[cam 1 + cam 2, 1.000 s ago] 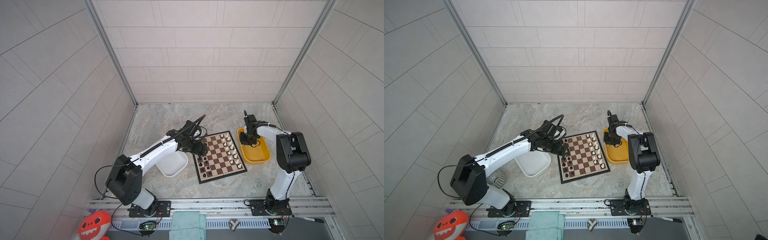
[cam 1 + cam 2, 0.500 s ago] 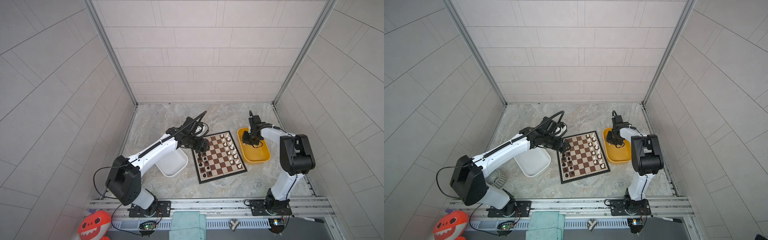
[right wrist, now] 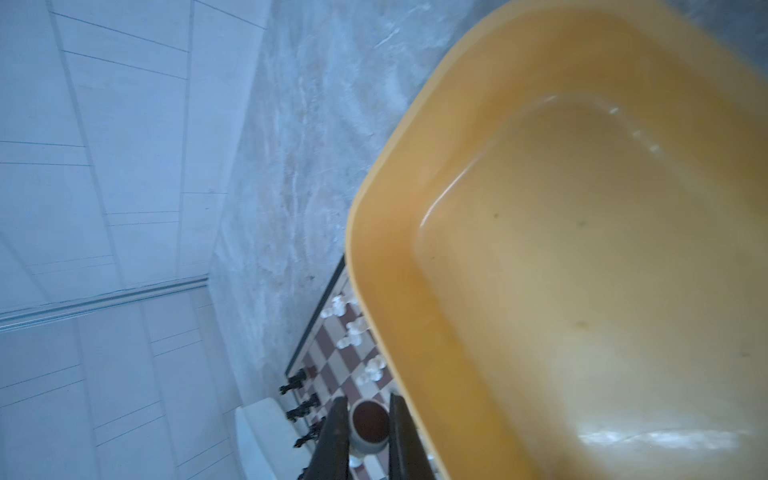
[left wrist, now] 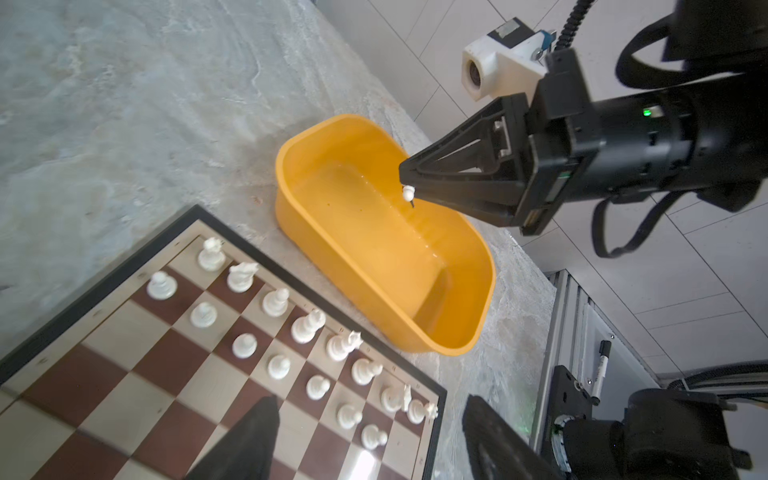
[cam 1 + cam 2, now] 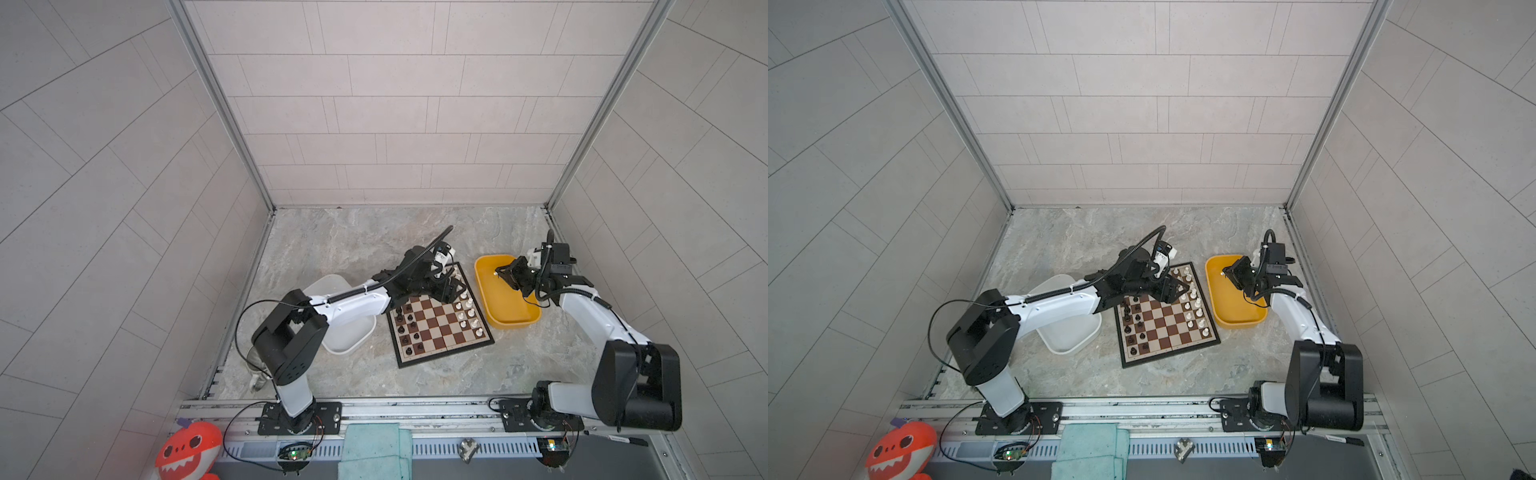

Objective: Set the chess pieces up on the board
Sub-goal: 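Lift the pawn over the bin and grasp it with left gripper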

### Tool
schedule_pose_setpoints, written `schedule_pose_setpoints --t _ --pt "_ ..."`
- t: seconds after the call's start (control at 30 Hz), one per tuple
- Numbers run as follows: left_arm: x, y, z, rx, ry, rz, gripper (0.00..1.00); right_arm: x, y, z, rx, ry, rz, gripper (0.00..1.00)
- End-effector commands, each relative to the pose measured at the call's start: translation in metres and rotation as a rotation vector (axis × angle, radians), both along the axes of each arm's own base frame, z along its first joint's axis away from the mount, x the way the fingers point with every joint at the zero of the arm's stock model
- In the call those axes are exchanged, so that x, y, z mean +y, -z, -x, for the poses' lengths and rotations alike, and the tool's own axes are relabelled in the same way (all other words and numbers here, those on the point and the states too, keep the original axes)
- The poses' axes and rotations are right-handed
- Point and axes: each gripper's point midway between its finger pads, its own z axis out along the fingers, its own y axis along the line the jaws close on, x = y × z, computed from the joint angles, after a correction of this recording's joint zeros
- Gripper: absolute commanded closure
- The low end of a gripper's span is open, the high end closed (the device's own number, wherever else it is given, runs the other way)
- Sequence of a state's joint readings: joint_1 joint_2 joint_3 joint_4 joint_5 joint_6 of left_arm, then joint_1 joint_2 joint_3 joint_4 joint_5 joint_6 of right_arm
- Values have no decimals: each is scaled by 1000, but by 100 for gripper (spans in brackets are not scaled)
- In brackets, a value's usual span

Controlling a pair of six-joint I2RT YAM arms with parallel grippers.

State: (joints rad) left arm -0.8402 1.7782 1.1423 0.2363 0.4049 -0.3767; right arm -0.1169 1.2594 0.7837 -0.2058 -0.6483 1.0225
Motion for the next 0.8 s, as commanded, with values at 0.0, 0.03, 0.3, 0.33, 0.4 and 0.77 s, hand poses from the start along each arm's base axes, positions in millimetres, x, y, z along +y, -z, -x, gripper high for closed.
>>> schedule_pose_setpoints --t 0.0,0.03,0.3,0.33,0.4,0.77 --pt "-25 -38 -13 -144 -7 122 29 16 -28 1 -50 43 -169 97" --pt "-28 -38 -13 -146 -1 123 30 19 -32 2 -55 42 -177 97" --pt "-45 -42 -20 -150 -2 123 41 35 -45 9 -68 1 -211 97" --pt "-46 -43 -22 -147 -4 127 43 36 -46 9 -69 -2 -212 97" --pt "-51 -45 -24 -146 0 133 46 38 -47 11 -68 -6 -214 97" --pt "-65 -45 -31 -127 8 127 58 45 -57 12 -90 -32 -257 96"
